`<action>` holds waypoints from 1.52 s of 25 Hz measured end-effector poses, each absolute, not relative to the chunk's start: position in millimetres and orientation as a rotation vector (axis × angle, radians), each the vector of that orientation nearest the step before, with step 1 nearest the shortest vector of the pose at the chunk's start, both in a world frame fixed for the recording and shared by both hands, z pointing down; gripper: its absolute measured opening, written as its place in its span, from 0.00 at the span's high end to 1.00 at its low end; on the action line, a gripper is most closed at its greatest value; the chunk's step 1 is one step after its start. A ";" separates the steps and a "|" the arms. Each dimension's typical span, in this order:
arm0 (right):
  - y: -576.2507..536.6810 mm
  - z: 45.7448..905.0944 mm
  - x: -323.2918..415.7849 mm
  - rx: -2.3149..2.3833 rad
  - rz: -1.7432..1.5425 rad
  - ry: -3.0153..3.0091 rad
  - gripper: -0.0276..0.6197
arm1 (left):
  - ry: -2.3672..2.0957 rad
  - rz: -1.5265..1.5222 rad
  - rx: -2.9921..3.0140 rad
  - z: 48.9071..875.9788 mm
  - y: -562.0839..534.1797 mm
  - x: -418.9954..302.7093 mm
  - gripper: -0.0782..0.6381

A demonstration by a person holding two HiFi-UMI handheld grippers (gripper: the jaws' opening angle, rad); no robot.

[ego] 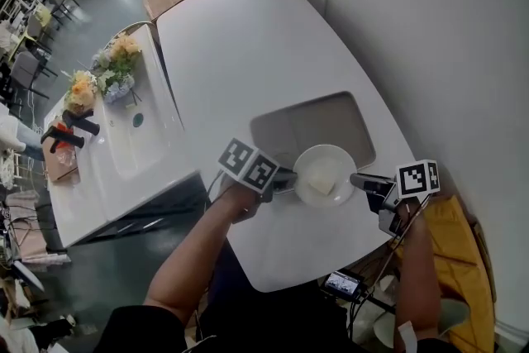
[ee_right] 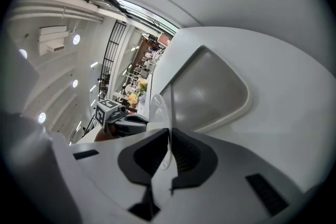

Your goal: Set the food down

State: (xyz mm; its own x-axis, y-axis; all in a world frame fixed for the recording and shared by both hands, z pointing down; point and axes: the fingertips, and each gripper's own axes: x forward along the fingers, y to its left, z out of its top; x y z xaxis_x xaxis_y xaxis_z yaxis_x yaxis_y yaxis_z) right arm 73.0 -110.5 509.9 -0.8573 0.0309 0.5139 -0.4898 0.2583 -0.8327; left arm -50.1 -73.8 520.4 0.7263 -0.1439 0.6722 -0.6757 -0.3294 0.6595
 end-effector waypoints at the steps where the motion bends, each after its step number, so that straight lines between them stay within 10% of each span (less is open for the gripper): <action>1: -118.3 511.1 71.1 0.429 1.637 -2.112 0.93 | -0.638 0.626 1.862 520.4 -82.9 -52.6 0.84; 38: -217.0 576.3 54.1 0.647 1.122 -1.997 0.87 | -0.769 1.056 1.949 571.2 -180.7 -71.0 0.82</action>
State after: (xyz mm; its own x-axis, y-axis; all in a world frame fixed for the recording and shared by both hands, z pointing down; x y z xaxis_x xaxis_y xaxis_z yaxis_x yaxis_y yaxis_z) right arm 54.1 -217.0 576.3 -0.5967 -0.0684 0.7995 -0.7184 0.4894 -0.4943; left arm -71.0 -180.7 571.2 0.4730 -0.1414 0.8696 -0.7840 -0.5179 0.3422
